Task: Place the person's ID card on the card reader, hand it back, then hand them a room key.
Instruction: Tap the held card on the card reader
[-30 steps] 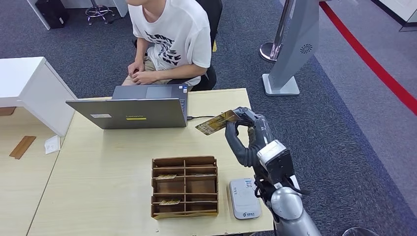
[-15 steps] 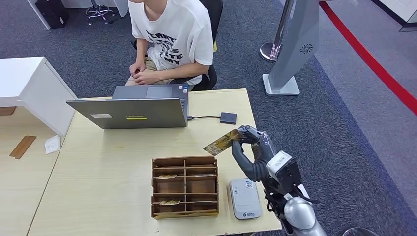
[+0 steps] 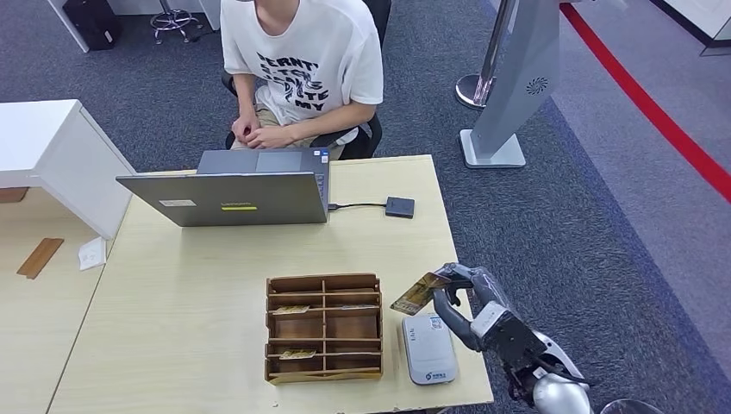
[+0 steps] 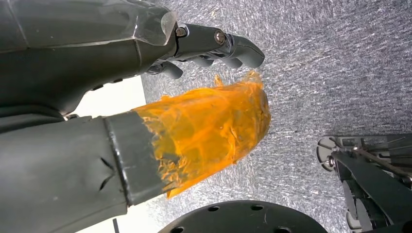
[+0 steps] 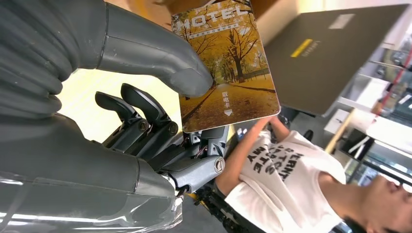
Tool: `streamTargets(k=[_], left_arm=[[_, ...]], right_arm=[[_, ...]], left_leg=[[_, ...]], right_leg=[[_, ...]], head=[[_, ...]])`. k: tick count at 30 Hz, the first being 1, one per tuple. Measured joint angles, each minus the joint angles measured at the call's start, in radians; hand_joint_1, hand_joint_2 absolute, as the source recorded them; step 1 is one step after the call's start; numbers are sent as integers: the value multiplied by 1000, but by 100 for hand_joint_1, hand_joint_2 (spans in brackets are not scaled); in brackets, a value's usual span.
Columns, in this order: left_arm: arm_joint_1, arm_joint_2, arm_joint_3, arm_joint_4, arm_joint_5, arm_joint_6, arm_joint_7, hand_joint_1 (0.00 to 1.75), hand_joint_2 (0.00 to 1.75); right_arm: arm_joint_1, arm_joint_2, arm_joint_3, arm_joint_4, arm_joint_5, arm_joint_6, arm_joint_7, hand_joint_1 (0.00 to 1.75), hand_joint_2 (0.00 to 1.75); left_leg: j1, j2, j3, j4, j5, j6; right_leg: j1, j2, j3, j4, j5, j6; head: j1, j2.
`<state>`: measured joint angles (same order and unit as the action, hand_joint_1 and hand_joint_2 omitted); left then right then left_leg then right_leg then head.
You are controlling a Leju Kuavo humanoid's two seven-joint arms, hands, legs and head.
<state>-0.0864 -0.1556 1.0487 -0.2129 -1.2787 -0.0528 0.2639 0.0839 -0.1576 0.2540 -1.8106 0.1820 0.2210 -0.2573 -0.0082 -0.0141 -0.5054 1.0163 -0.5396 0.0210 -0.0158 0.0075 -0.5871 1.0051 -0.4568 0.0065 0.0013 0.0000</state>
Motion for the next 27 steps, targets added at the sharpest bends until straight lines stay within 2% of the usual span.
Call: streamTargets(k=[7,19,27], left_arm=[[0,4,0,0,0,1,0,0,0],[0,5,0,0,1,2,-1,0,0],[0,5,1,0,2,5,-2,0,0]], right_arm=[[-1,-25,1,8,14,8,5,175,175],[-3,-38,4,11,30,12,9,175,175],[-50,-56,45,55,62,27,29,175,175]], left_leg=[[0,0,0,0,0,0],[0,0,0,0,0,0],[0,0,0,0,0,0]], right_leg=[[0,0,0,0,0,0],[0,0,0,0,0,0],[0,0,0,0,0,0]], head=[[0,0],[0,0],[0,0]])
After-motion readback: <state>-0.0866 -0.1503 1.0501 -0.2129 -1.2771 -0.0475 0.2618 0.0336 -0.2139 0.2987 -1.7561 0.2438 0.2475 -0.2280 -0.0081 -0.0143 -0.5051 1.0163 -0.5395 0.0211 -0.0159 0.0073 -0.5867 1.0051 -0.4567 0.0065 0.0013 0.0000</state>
